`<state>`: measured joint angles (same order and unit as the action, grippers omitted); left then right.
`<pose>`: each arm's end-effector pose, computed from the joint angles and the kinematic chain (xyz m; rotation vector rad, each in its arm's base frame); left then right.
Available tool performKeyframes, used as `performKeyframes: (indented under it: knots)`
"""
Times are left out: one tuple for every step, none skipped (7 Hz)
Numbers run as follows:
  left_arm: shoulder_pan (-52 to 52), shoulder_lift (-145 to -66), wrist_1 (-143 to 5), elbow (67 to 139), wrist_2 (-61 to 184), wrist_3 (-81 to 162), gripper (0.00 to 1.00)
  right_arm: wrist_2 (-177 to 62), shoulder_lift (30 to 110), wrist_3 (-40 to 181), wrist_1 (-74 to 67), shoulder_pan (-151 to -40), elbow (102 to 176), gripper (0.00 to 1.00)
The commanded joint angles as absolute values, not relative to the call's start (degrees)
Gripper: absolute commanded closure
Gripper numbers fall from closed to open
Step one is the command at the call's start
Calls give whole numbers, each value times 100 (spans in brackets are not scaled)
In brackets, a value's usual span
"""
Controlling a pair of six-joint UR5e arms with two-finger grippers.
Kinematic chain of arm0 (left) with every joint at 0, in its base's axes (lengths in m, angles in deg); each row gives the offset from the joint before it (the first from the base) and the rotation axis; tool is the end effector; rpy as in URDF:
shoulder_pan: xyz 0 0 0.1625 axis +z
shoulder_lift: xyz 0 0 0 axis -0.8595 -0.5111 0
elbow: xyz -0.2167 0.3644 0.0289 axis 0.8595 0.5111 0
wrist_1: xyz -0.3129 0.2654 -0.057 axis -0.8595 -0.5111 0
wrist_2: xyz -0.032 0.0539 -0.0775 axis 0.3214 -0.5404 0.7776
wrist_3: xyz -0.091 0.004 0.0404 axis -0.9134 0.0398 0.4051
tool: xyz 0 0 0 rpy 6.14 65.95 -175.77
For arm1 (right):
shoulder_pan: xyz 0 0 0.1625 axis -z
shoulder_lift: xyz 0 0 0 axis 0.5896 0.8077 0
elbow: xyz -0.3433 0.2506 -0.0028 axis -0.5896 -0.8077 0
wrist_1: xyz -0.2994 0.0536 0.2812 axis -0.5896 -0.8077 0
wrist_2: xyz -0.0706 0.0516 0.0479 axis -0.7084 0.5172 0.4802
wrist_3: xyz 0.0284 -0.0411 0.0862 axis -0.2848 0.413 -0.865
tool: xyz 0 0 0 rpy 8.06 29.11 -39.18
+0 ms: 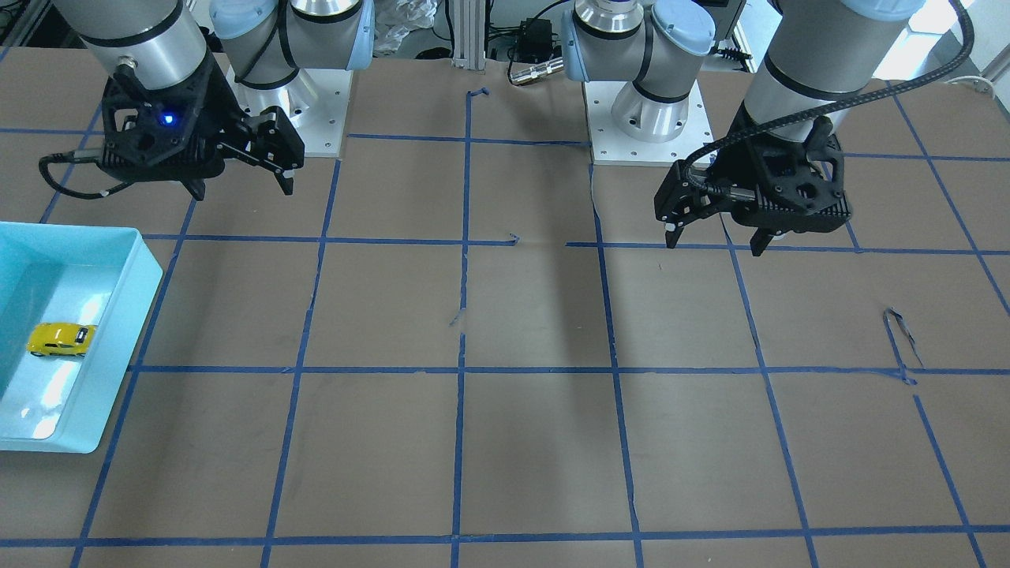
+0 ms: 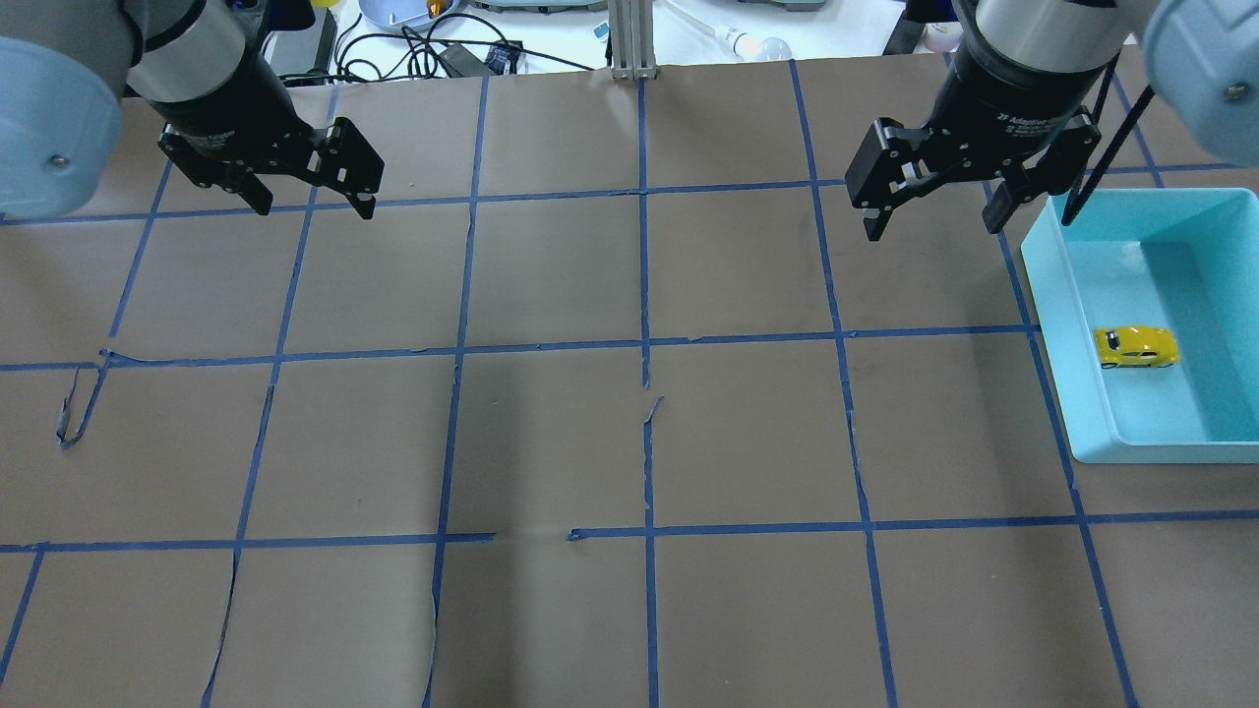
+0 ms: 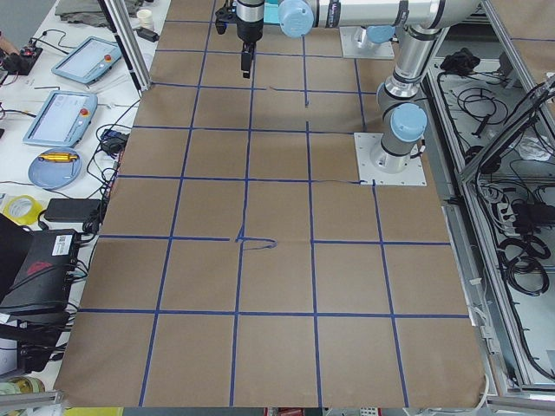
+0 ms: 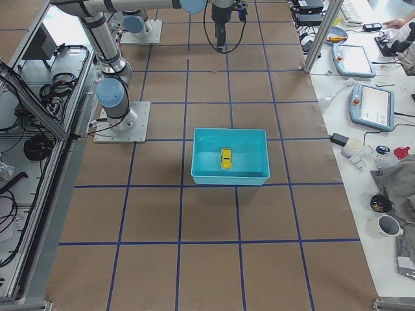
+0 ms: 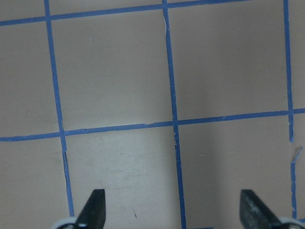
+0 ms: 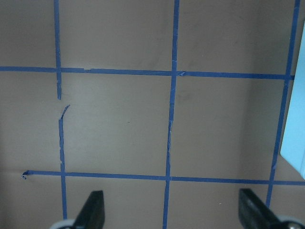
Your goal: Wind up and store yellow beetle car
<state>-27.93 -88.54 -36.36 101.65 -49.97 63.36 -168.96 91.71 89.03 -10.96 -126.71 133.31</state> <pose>-0.1076 -0.5232 0.4830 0.1370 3.1274 -0.1220 0.1407 -0.4762 0.5133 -0.0620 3.1139 0.0523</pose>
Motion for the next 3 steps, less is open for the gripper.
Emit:
performKeyframes:
  knots:
    - [-2793,-8855,-3627,10165,-4997,6336,0,-16941,9187,8871,-1051,-12657,13302,0]
    - [-2793,-8856,-3635,10165,-4997,6345,0,-17037,9170,8880,-1042,-12640,13371,0]
    - [-2793,-8856,-3636,10165,-4997,6345,0,-17038,9178,8880,-1042,-12657,13363,0]
